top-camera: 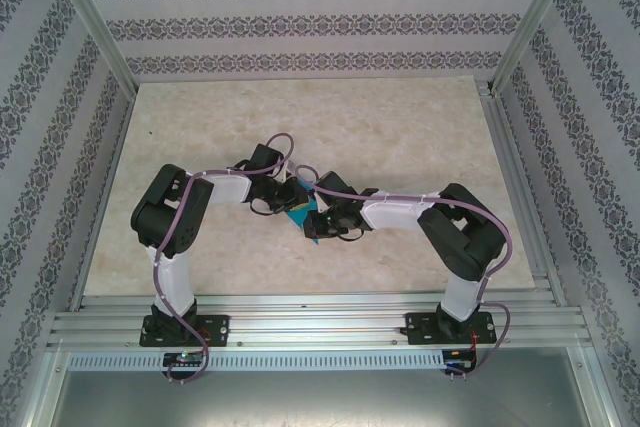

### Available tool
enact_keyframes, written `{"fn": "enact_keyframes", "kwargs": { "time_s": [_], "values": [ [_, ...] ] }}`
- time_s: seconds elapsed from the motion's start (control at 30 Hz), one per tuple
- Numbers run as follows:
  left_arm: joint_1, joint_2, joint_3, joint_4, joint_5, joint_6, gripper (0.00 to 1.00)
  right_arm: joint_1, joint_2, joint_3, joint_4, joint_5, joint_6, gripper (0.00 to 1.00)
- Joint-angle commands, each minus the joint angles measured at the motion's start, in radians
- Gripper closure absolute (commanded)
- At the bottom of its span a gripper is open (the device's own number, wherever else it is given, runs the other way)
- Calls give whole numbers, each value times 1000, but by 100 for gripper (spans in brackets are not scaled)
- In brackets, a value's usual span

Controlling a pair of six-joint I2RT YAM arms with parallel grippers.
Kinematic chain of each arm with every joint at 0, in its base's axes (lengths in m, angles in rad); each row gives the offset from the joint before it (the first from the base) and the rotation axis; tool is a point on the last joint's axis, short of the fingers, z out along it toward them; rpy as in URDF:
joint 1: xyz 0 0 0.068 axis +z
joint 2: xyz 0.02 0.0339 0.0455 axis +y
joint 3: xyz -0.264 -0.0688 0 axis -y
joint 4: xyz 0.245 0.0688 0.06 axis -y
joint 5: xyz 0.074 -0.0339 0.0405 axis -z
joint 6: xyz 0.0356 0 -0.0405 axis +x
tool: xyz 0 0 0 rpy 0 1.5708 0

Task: Fold a paper plane with a square sheet of paper (fold left side to right side)
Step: Fourth fold the wing at the center of the table.

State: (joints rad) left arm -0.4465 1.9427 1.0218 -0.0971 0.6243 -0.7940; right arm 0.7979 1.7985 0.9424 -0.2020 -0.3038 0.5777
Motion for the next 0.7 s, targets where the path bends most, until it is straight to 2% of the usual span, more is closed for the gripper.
{"fn": "enact_keyframes", "kwargs": {
  "time_s": [0.0, 0.37, 0.67],
  "values": [
    [-12, 66, -17, -41, -61, 21, 85, -4, 26, -22, -25, 17, 6, 83],
    [-11, 75, -20, -43, -75, 21, 85, -7, 19, -57, -45, 17, 19, 83],
    [-11, 78, -16, -49, -83, 27, 85, 18, -31, -125, -31, -34, 44, 83]
  ]
}}
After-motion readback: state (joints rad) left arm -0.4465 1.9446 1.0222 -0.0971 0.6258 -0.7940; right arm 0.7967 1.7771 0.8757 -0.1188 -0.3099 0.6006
